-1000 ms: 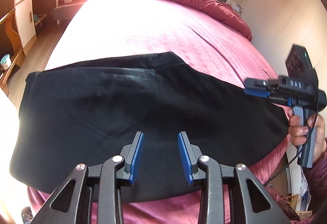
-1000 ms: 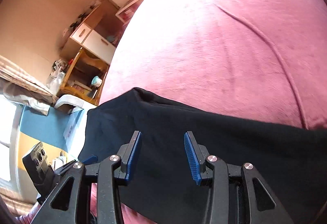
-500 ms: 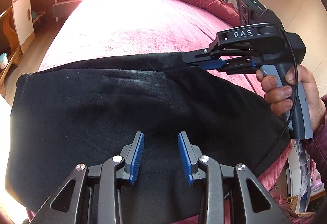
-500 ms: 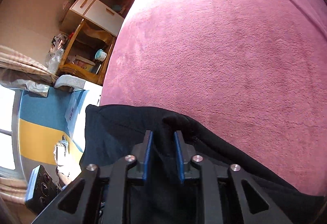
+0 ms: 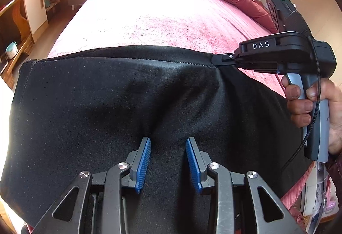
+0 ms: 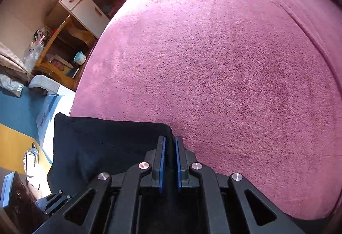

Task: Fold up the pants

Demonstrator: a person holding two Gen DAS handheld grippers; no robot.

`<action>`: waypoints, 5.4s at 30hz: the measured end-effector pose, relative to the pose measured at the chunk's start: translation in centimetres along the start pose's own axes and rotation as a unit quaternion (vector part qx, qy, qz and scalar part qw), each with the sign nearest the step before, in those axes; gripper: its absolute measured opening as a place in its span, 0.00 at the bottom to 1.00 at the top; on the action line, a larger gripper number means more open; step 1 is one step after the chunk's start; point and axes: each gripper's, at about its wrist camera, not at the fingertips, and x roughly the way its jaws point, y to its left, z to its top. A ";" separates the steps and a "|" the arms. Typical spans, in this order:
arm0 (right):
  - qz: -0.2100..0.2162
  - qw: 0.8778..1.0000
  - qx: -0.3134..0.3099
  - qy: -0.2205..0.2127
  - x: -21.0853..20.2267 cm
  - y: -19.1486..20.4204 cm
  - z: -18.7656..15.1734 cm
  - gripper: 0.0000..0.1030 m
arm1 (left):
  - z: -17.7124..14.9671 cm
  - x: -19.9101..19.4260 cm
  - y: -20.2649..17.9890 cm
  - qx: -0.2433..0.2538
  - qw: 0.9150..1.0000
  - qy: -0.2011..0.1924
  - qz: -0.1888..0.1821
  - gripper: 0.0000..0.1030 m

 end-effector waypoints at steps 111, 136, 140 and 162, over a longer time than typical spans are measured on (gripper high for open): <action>-0.124 0.975 0.147 -0.108 -14.0 -9.4 -23.0 0.80 | -4.4 -0.5 -1.0 -0.001 0.996 -0.004 0.093 0.32; 0.038 0.725 0.600 -0.338 -27.9 -36.9 -42.8 0.47 | -3.6 -0.1 -1.0 -0.025 0.998 0.002 0.061 0.53; 0.050 0.711 0.610 -0.347 -26.7 -38.0 -42.9 0.42 | -3.3 0.0 -1.2 -0.031 0.997 0.007 0.064 0.54; 0.023 0.854 0.371 -0.364 -34.1 -29.4 -29.4 0.16 | -1.7 -1.2 -1.9 -0.057 0.997 0.011 0.056 0.52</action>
